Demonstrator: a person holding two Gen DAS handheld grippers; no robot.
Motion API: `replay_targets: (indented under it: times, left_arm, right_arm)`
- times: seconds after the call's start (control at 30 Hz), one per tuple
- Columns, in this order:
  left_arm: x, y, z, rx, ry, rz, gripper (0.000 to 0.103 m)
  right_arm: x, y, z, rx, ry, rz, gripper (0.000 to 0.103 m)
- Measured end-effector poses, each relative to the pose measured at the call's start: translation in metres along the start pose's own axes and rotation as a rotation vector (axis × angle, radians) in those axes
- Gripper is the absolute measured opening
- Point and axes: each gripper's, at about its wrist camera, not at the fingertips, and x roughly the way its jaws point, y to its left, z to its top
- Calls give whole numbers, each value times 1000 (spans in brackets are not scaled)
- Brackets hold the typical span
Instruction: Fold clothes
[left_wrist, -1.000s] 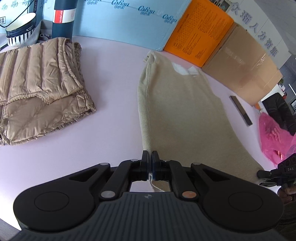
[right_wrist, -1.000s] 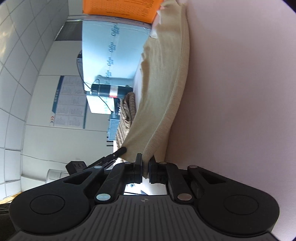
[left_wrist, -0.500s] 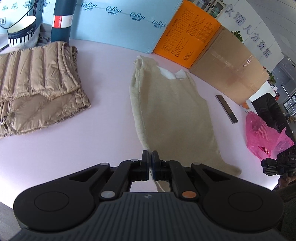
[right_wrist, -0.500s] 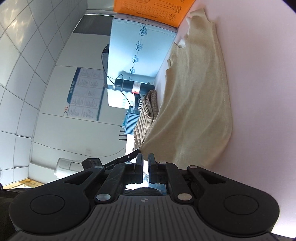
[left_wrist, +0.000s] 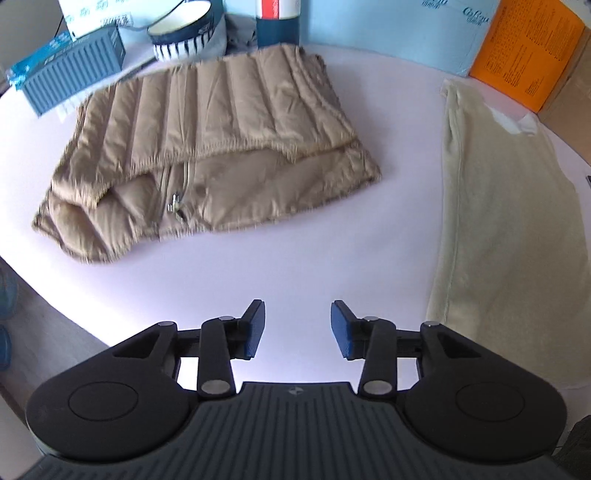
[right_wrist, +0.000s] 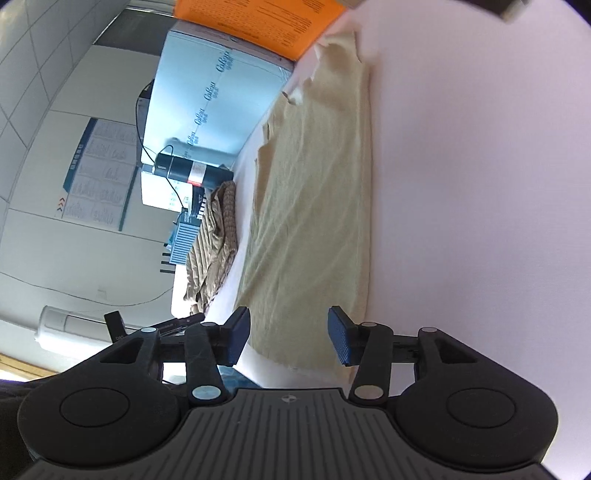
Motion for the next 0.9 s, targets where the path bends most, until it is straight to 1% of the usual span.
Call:
replay_targets:
  times: [0.03, 0.1, 0.17, 0.23, 0.27, 0.3, 0.33, 0.37, 0.4, 0.43, 0.47, 0.53, 0.63, 0.7, 0.77, 0.8, 0.83, 0.9]
  left_arm:
    - [-9, -3, 17, 38, -44, 6, 37]
    - [-30, -11, 53, 112, -148, 20, 40]
    - [-54, -18, 90, 161, -253, 16, 46]
    - [-77, -26, 125, 205, -350, 14, 56]
    - [-88, -31, 142, 227, -397, 13, 57]
    - [-100, -36, 159, 249, -445, 13, 59]
    - [-109, -41, 174, 263, -490, 9, 63]
    - [-118, -48, 188, 268, -534, -2, 66]
    - [-124, -53, 198, 265, -568, -19, 72]
    - [-126, -57, 206, 255, -591, -45, 76]
    - [-124, -62, 213, 241, -602, -82, 77]
    - [-108, -73, 220, 229, -584, -149, 77]
    - [-59, -98, 218, 273, -503, -207, 76]
    - [-22, -116, 214, 310, -439, -221, 75]
    - [19, -138, 211, 347, -372, -203, 70]
    - [40, -149, 210, 365, -338, -195, 65]
    - [56, -158, 207, 381, -310, -218, 63]
    - [83, -176, 200, 408, -259, -297, 62]
  right_arm:
    - [-1, 9, 13, -40, -5, -10, 44]
    - [-3, 33, 43, -137, -3, -30, 50]
    - [-7, 62, 76, -248, 3, -41, 52]
    - [-11, 100, 110, -367, 16, -49, 58]
    - [-13, 118, 125, -426, 20, -56, 62]
    - [-14, 136, 137, -484, 21, -66, 62]
    - [-14, 157, 150, -548, 22, -70, 62]
    - [-14, 174, 160, -605, 17, -65, 65]
    - [-14, 188, 168, -650, 7, -55, 73]
    - [-14, 199, 174, -688, -10, -43, 77]
    - [-12, 206, 179, -716, -37, -26, 80]
    - [0, 207, 184, -725, -80, 14, 80]
    - [35, 191, 190, -683, -85, 29, 80]
    - [66, 176, 198, -648, -56, 21, 80]
    - [97, 159, 210, -603, -28, 6, 80]
    - [114, 151, 217, -589, -11, -4, 80]
    - [133, 144, 226, -585, 9, -16, 80]
    - [165, 133, 241, -591, 43, -44, 80]
